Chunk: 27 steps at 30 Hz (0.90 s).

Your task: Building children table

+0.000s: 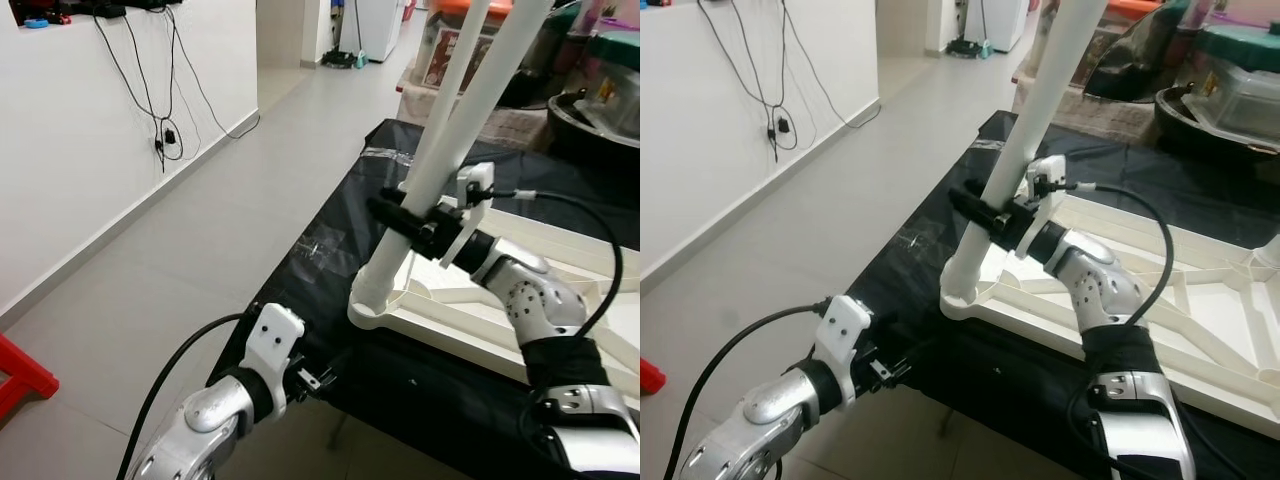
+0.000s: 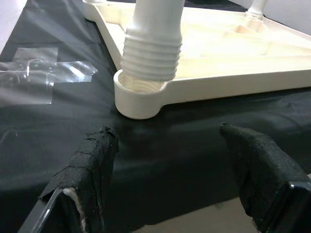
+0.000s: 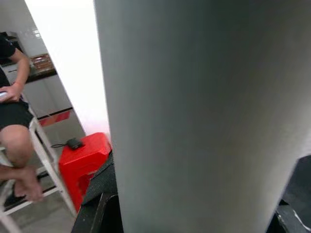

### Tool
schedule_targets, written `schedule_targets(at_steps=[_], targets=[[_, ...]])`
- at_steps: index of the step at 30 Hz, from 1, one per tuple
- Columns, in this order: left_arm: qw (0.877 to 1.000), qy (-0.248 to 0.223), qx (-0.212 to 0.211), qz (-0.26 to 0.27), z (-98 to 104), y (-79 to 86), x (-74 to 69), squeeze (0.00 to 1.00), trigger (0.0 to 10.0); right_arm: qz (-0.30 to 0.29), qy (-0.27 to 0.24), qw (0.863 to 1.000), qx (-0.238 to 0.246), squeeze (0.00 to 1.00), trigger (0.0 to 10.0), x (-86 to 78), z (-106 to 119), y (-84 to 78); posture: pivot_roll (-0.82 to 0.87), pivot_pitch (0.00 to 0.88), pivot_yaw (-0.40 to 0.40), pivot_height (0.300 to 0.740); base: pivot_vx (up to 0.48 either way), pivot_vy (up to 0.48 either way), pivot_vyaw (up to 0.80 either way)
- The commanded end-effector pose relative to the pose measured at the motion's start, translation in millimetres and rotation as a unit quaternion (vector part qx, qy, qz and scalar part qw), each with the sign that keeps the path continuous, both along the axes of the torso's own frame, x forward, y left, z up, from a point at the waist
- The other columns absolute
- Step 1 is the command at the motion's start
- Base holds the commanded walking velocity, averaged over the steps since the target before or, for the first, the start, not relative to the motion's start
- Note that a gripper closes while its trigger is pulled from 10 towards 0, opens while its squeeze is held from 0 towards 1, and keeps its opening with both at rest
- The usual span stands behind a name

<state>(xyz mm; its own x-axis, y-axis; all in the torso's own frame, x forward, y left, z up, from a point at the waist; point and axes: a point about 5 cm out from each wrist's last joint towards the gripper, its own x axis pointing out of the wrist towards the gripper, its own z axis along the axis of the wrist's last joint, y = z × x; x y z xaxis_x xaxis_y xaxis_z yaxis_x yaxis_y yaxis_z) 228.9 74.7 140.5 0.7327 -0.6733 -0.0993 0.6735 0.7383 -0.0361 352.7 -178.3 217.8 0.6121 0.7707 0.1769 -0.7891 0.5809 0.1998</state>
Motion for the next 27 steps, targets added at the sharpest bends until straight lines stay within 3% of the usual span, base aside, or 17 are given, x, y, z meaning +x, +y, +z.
schedule_targets(at_steps=[1,27], targets=[[1.000,0.001,0.002,-0.008,2,-0.5,-5.4,0.00,10.0,0.014,-0.015,1.000,-0.002,0.00,10.0,3.0,5,5.1,0.11,0.041,-0.097,0.740,0.000,0.000,0.00],[0.999,0.033,0.000,-0.006,8,8.4,-38.4,0.00,10.0,0.053,-0.028,0.998,-0.011,0.00,10.0,14.5,5,5.2,0.11,0.182,-0.115,0.740,0.000,0.000,0.00]])
